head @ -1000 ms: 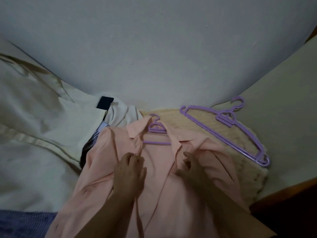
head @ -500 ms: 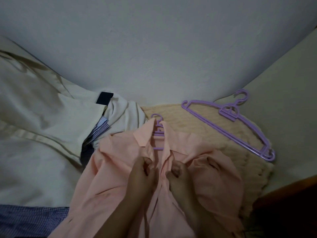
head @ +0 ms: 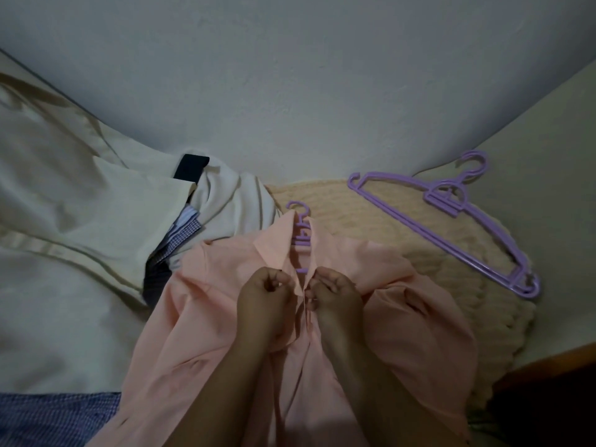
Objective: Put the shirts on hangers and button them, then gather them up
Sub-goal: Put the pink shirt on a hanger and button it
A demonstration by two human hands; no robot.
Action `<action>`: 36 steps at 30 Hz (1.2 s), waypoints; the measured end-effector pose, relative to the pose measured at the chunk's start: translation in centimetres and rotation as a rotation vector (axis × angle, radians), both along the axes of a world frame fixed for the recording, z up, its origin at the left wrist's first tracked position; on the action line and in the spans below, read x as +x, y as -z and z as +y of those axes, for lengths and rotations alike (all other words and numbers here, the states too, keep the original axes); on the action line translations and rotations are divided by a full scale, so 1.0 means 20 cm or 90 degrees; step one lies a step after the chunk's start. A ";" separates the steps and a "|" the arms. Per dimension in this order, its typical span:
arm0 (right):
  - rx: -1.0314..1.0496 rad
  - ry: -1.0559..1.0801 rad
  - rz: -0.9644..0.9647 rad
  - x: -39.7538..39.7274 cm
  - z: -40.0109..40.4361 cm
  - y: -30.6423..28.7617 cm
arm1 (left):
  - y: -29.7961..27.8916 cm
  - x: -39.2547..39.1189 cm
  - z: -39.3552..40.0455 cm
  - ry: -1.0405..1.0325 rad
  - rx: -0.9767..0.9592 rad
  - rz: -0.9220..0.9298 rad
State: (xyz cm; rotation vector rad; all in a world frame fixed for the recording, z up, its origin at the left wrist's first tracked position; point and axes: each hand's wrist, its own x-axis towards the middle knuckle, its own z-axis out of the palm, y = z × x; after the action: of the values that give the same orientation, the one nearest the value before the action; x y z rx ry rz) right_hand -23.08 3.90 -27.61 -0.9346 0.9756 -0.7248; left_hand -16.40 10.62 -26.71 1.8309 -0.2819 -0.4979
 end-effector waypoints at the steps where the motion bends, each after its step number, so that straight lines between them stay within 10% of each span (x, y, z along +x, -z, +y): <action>1: 0.006 -0.005 -0.006 0.01 0.01 -0.01 | 0.00 0.00 0.00 0.008 -0.014 0.027; 13: -0.267 -0.008 0.244 0.07 -0.02 -0.04 | -0.01 -0.05 0.02 -0.011 -0.081 0.015; 36: -0.246 -0.121 0.211 -0.01 -0.08 -0.01 | 0.09 -0.05 0.02 0.038 -0.087 -0.022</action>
State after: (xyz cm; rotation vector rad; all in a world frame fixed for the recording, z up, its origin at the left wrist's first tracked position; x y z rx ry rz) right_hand -23.33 2.40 -27.32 -1.5003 1.0344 -0.6179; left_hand -17.34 11.04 -28.45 1.7026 -0.3869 -0.4772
